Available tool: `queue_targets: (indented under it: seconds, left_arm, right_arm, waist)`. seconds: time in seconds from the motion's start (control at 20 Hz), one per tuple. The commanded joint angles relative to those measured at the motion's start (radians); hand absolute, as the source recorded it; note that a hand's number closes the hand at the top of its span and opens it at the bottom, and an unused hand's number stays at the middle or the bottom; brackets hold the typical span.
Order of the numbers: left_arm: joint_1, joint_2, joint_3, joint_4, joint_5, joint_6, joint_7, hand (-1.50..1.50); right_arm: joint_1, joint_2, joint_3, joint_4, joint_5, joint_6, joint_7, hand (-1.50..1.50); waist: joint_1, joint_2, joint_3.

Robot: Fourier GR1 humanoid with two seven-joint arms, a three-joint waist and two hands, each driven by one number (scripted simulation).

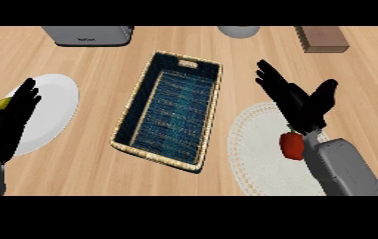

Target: Pick the bell pepper from the placemat and place it in the basket

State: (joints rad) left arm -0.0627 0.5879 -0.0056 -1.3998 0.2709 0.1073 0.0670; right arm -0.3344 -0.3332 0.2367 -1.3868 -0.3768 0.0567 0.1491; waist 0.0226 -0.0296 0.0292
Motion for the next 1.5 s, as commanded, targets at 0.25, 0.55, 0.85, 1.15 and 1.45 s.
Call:
queue_targets:
  seconds: [0.25,0.55,0.85,1.15,1.45]
  left_arm:
    - [-0.149,-0.024,-0.084,-0.100,-0.154,0.007,-0.158,0.00]
    - [-0.141,-0.087,-0.147,-0.116,-0.178,0.032,-0.104,0.00]
    - [-0.124,-0.078,-0.135,-0.120,-0.178,0.031,-0.097,0.00]
    - [-0.128,-0.077,-0.141,-0.132,-0.184,0.029,-0.087,0.00]
    - [-0.118,-0.078,-0.142,-0.137,-0.189,0.032,-0.081,0.00]
  right_arm:
    - [-0.106,0.067,-0.007,-0.021,0.117,-0.107,-0.083,1.50]
    - [-0.071,0.328,0.191,-0.033,0.201,-0.583,-0.211,-1.50]
    - [-0.252,0.096,0.169,0.061,0.552,-0.673,0.111,-1.50]
    - [-0.396,-0.150,0.278,0.146,0.688,-0.368,0.463,-1.50]
    - [-0.510,-0.237,0.382,0.066,0.546,0.132,0.677,-1.50]
  waist:
    - [-0.036,0.031,-0.030]
    - [-0.018,0.027,-0.031]
    - [-0.041,0.012,-0.038]
    - [-0.049,0.001,-0.045]
    - [-0.039,0.003,-0.039]
